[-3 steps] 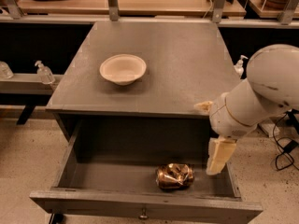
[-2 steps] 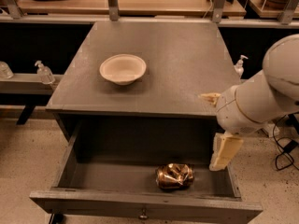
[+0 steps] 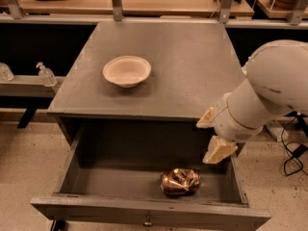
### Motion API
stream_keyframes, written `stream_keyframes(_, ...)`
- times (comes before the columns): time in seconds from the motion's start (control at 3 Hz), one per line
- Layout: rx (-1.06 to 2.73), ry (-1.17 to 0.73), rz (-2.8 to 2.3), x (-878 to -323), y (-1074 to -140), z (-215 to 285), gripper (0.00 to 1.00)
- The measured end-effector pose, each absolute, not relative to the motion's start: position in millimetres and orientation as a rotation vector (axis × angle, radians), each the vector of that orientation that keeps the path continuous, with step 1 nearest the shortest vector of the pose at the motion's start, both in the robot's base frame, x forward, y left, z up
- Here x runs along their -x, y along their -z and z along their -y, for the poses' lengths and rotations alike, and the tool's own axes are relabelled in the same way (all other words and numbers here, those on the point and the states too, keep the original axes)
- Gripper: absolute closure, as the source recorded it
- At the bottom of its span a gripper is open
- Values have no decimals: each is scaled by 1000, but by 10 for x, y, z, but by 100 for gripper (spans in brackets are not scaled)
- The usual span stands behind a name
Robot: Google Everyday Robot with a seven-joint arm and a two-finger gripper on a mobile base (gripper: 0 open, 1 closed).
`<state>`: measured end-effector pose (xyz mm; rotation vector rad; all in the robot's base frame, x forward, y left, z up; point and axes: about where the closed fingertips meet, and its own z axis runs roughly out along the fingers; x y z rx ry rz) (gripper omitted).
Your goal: Pick orange can from top drawer and place on counter
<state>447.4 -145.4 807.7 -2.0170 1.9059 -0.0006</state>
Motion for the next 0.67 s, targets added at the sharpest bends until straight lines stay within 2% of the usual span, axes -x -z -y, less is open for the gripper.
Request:
stream_keyframes(0.33,2085,-34,-1954,-4410,-7765,1415,45)
stream_keyframes(0.67,2162,-90,-1959,-4304,-7276,1381,41)
